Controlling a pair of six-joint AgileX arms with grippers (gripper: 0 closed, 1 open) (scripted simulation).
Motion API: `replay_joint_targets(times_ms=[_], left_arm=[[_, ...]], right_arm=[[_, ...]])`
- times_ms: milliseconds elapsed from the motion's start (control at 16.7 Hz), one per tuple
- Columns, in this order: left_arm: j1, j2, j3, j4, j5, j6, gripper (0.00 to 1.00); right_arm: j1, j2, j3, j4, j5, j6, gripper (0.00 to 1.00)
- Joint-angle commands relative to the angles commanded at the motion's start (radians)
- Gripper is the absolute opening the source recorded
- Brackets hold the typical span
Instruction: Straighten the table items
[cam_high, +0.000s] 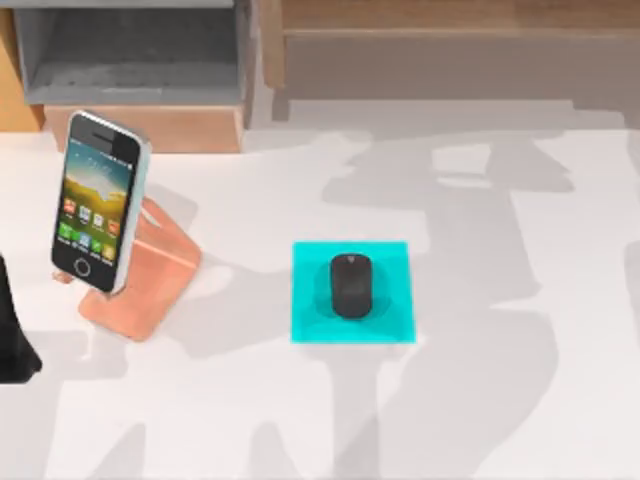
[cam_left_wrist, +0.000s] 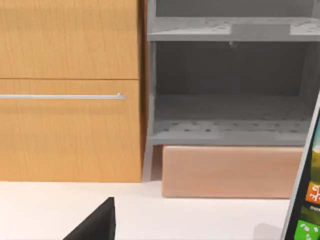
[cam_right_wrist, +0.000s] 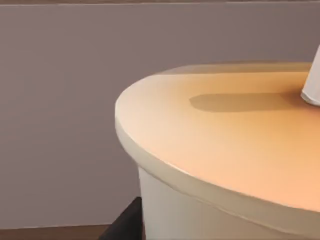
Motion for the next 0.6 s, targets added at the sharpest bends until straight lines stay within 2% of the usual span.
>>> replay_joint_targets(times_ms=[300,600], left_arm=[[0.000,0.000,0.000,0.000,0.000,0.000,1.00],[0.000,0.000,0.000,0.000,0.000,0.000,1.00]], right_arm=[[-0.039,0.068,0.208,-0.263,-0.097,-0.021,0.00],[-0.044,0.083,0.263,-0.336,-0.121,-0.034,0.00]])
